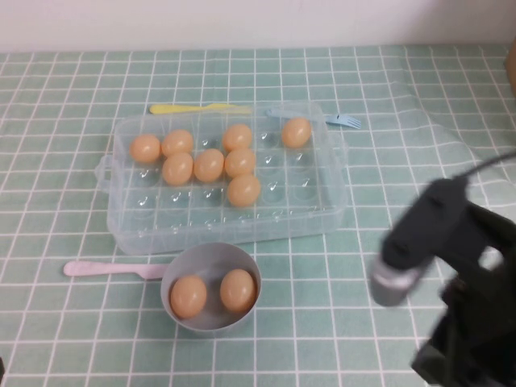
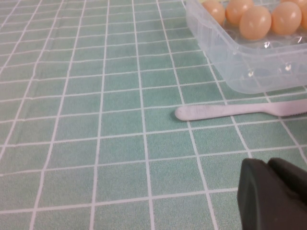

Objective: Take an egg out of the egg box

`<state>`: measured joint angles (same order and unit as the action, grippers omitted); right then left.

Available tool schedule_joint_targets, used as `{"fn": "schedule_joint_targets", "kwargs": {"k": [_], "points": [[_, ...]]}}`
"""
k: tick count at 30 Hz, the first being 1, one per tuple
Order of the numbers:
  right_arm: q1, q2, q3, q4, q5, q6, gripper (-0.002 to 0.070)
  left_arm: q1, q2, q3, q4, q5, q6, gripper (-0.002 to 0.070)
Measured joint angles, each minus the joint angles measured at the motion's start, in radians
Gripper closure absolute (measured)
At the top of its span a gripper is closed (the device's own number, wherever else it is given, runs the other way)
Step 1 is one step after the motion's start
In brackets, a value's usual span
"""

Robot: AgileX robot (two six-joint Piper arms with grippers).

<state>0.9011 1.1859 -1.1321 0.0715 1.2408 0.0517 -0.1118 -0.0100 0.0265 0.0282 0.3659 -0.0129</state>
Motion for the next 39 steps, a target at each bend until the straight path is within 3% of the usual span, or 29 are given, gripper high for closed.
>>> {"fn": "schedule_joint_targets", "kwargs": {"k": [15, 28, 33, 39], "points": [[-0.028, -0.195, 0.135, -0.046, -0.050, 0.000, 0.0691, 0.000, 0.000, 0.000, 0.000, 0.000, 0.000, 0.0680], [-0.584, -0.791, 0.944, 0.069, -0.966, -0.072, 0.0691, 0.000, 0.000, 0.000, 0.000, 0.000, 0.000, 0.0680], [-0.742, -1.010, 1.122, 0.082, -1.115, -0.072, 0.0691, 0.000, 0.000, 0.000, 0.000, 0.000, 0.000, 0.0680], [-0.826, -1.187, 1.157, 0.084, -1.035, -0.084, 0.0692, 0.000, 0.000, 0.000, 0.000, 0.000, 0.000, 0.0680]]}}
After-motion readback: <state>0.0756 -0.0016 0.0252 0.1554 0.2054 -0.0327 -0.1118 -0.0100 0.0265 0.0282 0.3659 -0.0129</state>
